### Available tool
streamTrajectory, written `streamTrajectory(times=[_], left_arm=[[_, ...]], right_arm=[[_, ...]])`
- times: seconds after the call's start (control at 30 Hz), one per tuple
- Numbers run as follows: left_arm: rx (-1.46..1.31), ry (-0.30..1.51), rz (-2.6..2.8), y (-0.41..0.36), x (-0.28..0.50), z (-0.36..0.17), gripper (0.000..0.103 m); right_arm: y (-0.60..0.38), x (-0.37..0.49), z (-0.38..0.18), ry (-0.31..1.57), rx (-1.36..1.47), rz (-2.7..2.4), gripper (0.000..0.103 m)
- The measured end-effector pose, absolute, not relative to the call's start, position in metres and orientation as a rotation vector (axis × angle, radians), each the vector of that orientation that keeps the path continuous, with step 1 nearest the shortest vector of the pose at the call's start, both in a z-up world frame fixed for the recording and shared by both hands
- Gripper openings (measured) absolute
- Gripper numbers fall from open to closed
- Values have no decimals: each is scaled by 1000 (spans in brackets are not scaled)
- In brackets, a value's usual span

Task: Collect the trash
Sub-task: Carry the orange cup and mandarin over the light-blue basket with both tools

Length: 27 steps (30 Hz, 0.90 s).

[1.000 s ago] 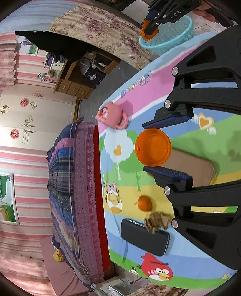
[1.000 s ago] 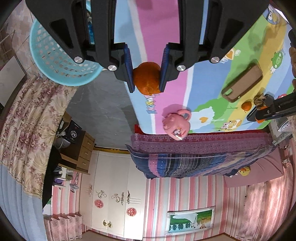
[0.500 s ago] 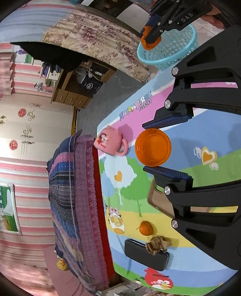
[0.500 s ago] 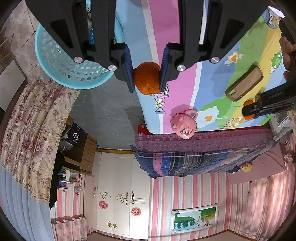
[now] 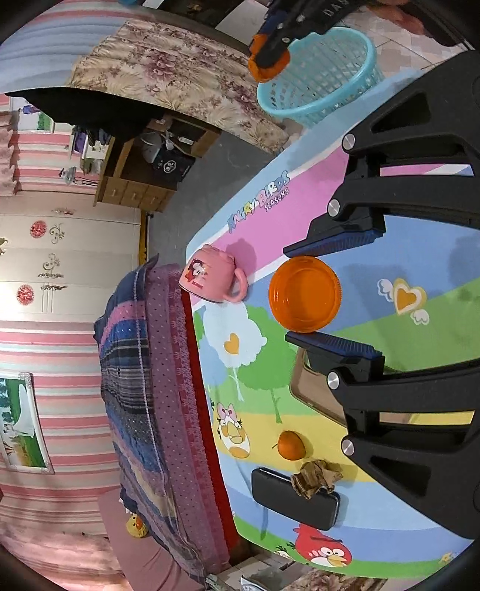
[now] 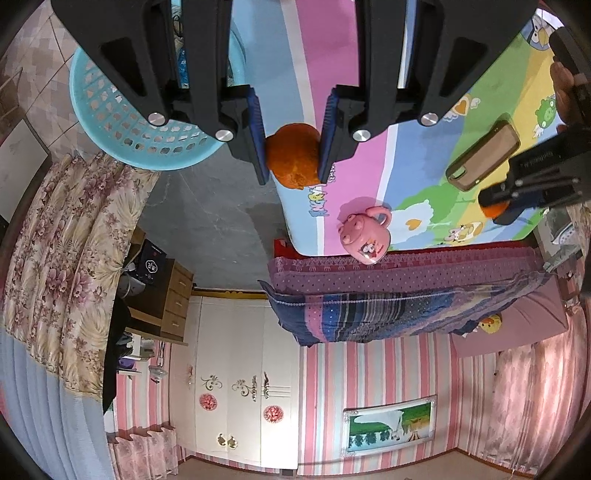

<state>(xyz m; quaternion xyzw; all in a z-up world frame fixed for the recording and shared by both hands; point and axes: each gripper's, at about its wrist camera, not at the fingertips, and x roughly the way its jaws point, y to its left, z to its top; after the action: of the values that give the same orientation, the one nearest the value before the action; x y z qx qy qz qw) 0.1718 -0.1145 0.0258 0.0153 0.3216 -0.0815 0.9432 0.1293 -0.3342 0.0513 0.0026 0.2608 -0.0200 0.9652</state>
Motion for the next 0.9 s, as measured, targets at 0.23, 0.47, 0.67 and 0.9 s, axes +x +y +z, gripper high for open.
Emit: streamTrajectory(times=[0.23,0.47,0.67,0.9], left_arm=[[-10,674,-179,-123,177,19,39],[-18,683,-203,-152,186,18,39],[5,678,-260,-194,191,18,39],[43,689,-399,-261,195,9,39]], right_arm=[[-362,132,50,537,47,-69,27],[-397,126,59,513,55,-77,27],[-436,122,50,541,26,-128,27],[-481,113,34,559,35,-207,27]])
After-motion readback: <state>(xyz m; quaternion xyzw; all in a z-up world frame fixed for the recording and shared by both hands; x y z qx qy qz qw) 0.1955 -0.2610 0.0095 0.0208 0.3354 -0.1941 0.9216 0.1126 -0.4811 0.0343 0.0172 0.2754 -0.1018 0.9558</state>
